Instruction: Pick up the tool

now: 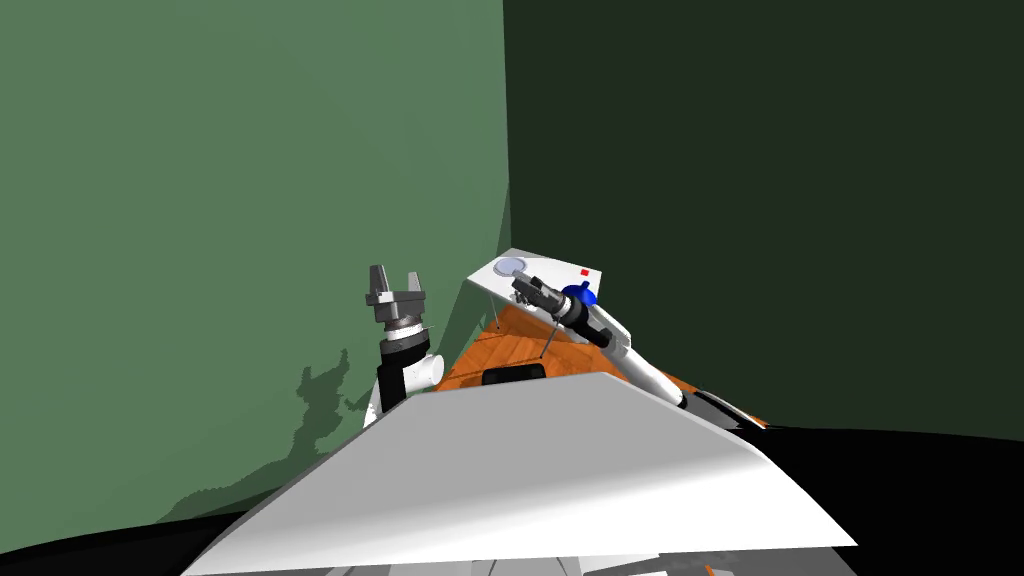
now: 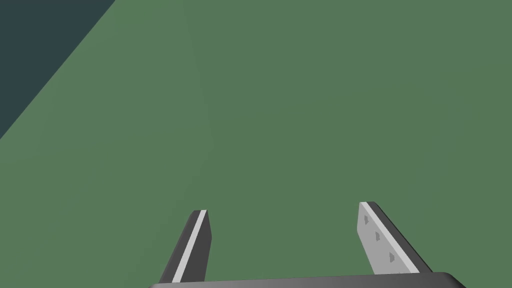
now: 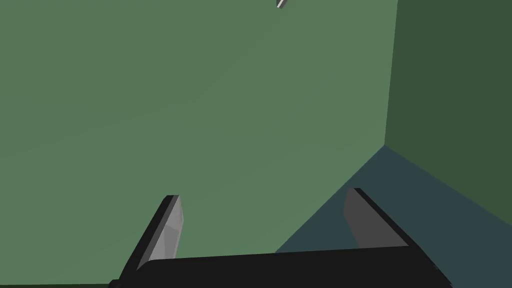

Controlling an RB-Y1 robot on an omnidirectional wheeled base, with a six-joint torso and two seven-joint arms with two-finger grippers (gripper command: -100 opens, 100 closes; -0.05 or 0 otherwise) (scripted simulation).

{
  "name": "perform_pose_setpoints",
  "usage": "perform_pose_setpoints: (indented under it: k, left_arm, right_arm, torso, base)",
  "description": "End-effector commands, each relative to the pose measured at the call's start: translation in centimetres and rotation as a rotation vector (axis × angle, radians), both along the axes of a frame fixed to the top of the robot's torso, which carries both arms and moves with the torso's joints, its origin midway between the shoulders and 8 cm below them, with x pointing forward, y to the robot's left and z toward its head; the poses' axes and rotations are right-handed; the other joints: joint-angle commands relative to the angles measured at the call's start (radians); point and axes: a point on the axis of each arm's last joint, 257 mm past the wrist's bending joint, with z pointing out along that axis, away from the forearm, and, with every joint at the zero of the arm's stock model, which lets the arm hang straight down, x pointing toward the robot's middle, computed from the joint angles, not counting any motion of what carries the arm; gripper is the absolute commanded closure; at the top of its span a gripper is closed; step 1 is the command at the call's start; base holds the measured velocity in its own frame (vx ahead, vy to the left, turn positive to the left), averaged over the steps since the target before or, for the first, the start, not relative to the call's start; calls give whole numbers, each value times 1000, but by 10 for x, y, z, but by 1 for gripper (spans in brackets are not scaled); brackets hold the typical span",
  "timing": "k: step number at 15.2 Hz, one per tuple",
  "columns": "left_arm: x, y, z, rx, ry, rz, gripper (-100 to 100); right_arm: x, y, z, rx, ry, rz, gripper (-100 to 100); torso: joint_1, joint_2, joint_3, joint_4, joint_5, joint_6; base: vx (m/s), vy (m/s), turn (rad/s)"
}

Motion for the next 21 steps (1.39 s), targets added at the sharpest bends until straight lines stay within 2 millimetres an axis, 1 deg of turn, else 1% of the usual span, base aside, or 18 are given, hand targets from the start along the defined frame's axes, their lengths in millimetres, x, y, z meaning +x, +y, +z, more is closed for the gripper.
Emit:
perform_pose_setpoints:
  k: [1, 3, 4, 6, 7, 9, 10, 11, 12, 13, 15, 16, 18, 19, 21]
  left_arm:
    - [0, 0, 0, 0, 0, 0, 0]
    - [0, 0, 0, 0, 0, 0, 0]
    - [0, 0, 0, 0, 0, 0, 0]
    - [0, 0, 0, 0, 0, 0, 0]
    - [0, 0, 0, 0, 0, 0, 0]
    - [0, 0, 0, 0, 0, 0, 0]
    - [0, 0, 0, 0, 0, 0, 0]
    - [0, 0, 0, 0, 0, 0, 0]
    - [0, 0, 0, 0, 0, 0, 0]
    - [0, 0, 0, 0, 0, 0, 0]
    - [0, 0, 0, 0, 0, 0, 0]
    - [0, 0, 0, 0, 0, 0, 0]
    - [0, 0, 0, 0, 0, 0, 0]
    - [0, 0, 0, 0, 0, 0, 0]
    - [0, 0, 0, 0, 0, 0, 0]
  right_arm:
    - [-6, 17, -17, -94, -26, 47, -100]
    - [-7, 18, -21, -114, -38, 42, -100]
    - [-10, 28, -37, -190, -52, 79, -100]
    - [-11, 31, -41, -211, -70, 78, -100]
    - [-15, 38, -61, -291, -81, 115, -100]
    - [-15, 40, -62, -311, -102, 112, -100]
    - [-17, 44, -82, -390, -114, 145, -100]
    - [-18, 46, -84, -406, -130, 145, -100]
    - [-18, 46, -85, -412, -135, 143, -100]
    - [-19, 47, -105, -492, -148, 175, -100]
    - [-19, 48, -109, -516, -169, 173, -100]
    - [-20, 46, -131, -599, -180, 204, -100]
    - [-19, 46, -134, -620, -202, 200, -100]
    - [-19, 41, -155, -704, -215, 228, -100]
    - [-18, 41, -159, -726, -234, 224, -100]
  torso:
    - [0, 0, 0, 0, 0, 0]
    - [0, 0, 0, 0, 0, 0]
    - [0, 0, 0, 0, 0, 0]
    - [1, 0, 0, 0, 0, 0]
    - [0, 0, 0, 0, 0, 0]
    - [0, -1, 0, 0, 0, 0]
    - [0, 0, 0, 0, 0, 0]
    - [1, 0, 0, 0, 0, 0]
    - [1, 0, 0, 0, 0, 0]
    - [0, 0, 0, 0, 0, 0]
    - [1, -1, 0, 0, 0, 0]
    - [0, 0, 0, 0, 0, 0]
    - [1, 0, 0, 0, 0, 0]
    - [0, 0, 0, 0, 0, 0]
    - [1, -1, 0, 0, 0, 0]
  base:
    - [28, 26, 5]
    - [32, 28, 5]
    - [30, 33, 3]
    - [31, 30, 5]
    - [37, 25, 4]
    - [35, 25, 6]
    - [33, 38, 6]
    - [37, 39, 6]
    - [28, 25, 4]
    - [36, 32, 5]
    - [36, 31, 5]
    - [32, 35, 9]
    - [30, 30, 4]
    - [35, 33, 7]
    - [37, 33, 6]
